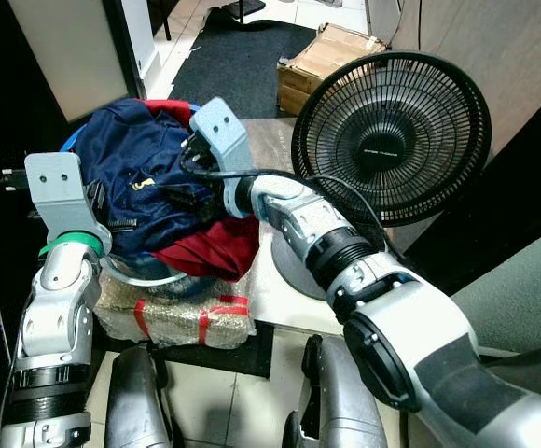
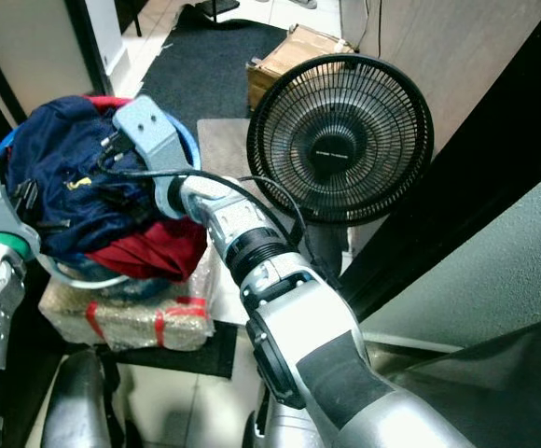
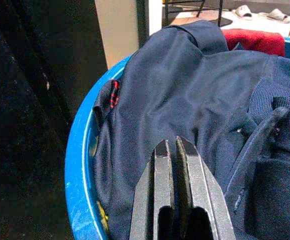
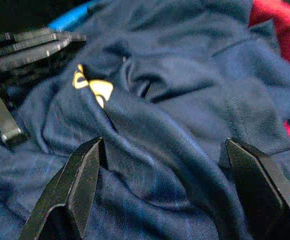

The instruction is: Clothes washing

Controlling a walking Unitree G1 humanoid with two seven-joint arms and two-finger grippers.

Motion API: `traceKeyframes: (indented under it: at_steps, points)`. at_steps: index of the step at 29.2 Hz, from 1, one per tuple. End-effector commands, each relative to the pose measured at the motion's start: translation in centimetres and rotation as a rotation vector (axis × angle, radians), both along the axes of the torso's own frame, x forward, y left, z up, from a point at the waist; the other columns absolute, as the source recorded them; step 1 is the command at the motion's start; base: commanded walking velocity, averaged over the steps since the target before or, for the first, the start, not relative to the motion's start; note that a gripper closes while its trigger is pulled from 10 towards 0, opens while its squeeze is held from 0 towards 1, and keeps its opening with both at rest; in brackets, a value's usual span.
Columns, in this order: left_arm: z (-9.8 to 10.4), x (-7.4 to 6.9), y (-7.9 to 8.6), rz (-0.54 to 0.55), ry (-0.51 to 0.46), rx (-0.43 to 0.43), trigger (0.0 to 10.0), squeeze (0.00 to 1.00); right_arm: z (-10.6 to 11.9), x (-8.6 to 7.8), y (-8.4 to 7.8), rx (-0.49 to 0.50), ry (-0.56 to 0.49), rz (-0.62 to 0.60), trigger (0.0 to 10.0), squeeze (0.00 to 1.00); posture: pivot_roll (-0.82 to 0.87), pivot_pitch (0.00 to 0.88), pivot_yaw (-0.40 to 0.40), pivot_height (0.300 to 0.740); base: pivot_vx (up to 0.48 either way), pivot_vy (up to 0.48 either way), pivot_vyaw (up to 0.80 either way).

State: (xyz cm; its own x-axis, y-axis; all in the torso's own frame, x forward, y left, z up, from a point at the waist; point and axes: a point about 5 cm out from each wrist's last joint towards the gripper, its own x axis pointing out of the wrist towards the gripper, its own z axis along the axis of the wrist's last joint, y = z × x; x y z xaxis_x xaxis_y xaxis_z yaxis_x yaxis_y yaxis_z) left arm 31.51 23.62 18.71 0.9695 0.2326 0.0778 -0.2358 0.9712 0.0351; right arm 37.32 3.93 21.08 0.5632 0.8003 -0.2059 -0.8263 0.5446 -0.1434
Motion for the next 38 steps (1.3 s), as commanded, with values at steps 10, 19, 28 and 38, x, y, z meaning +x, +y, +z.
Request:
traceKeyframes:
  at_steps: [10, 19, 28, 38]
  points:
    - [-1.2, -0.6, 0.2, 0.020, 0.050, -0.018, 10.0, 0.00, -2.1, 0.3, -0.9, -0.120, 0.005, -0.115, 10.0, 0.00, 0.08, 0.154, -0.084, 0.480, 0.000, 0.000, 0.00]
    - [-1.1, -0.9, 0.7, 0.045, 0.045, -0.021, 10.0, 0.00, -3.0, -1.1, 0.8, -0.061, 0.141, 0.012, 0.0, 0.00, 0.09, 0.158, -0.091, 0.480, 0.000, 0.000, 0.00]
    - [-1.0, -0.9, 1.0, 0.060, 0.040, -0.026, 10.0, 0.00, -3.1, -0.8, -0.1, 0.043, 0.254, -0.011, 0.0, 0.00, 0.07, 0.155, -0.085, 0.480, 0.000, 0.000, 0.00]
    - [-1.0, -0.6, 0.7, 0.049, 0.041, -0.029, 10.0, 0.00, -3.0, -0.7, -0.4, 0.083, 0.275, -0.005, 0.0, 0.00, 0.07, 0.156, -0.072, 0.480, 0.000, 0.000, 0.00]
